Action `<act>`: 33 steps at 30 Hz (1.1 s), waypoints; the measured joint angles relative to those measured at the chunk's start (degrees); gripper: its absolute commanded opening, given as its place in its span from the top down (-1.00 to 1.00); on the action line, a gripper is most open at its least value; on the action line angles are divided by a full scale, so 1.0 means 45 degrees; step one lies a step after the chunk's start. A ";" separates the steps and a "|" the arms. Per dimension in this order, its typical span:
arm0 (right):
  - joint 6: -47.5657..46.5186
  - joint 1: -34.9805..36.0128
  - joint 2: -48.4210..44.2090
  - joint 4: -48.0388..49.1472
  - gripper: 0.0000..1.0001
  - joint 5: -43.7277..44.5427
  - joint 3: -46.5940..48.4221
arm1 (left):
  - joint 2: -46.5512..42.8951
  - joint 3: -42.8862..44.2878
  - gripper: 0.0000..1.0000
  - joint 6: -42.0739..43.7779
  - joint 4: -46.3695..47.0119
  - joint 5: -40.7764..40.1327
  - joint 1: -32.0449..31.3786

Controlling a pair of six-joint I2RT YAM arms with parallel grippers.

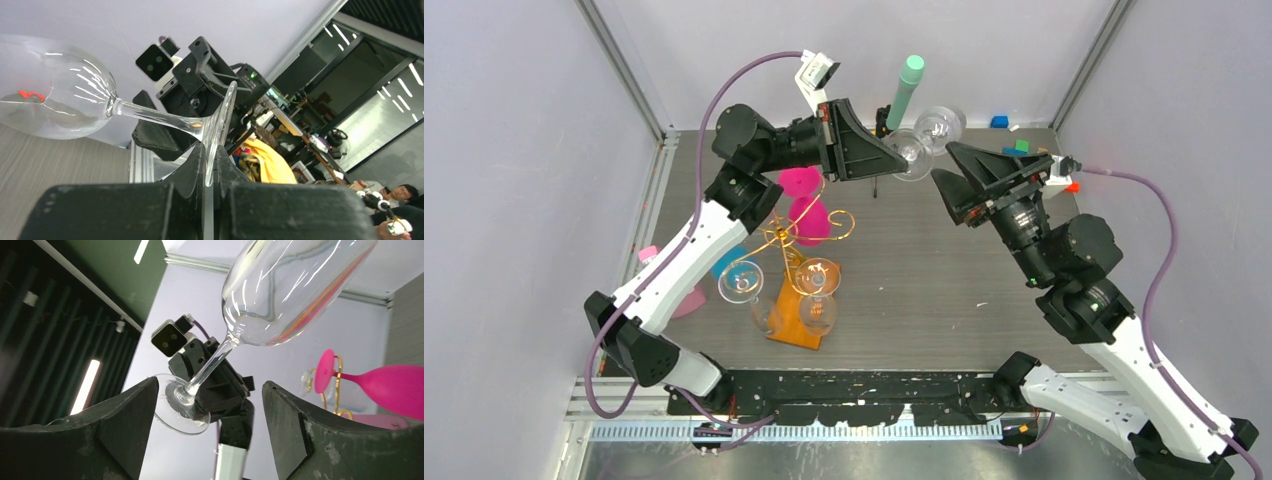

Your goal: Take the wine glass off the wine glass rack

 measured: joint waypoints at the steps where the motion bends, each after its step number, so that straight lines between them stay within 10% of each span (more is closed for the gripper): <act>1: -0.0364 0.0000 -0.0102 -0.0325 -0.63 -0.0034 0.0112 | -0.0058 0.0024 1.00 0.0267 -0.0228 0.0102 0.0000; 8: -0.1282 0.0000 0.0112 -0.1676 -0.53 -0.0573 0.1311 | -0.0403 0.0102 1.00 0.1559 -0.1001 0.0831 0.0000; 23: 0.2191 -0.0010 0.3604 0.0549 0.51 -0.3400 0.2351 | -0.0413 0.0568 1.00 0.4303 -0.2273 0.1919 0.0214; 33: 0.1953 0.0049 0.2841 0.0413 -0.08 -0.3196 0.1919 | -0.0418 0.1132 1.00 0.5921 -0.4099 0.1773 -0.0019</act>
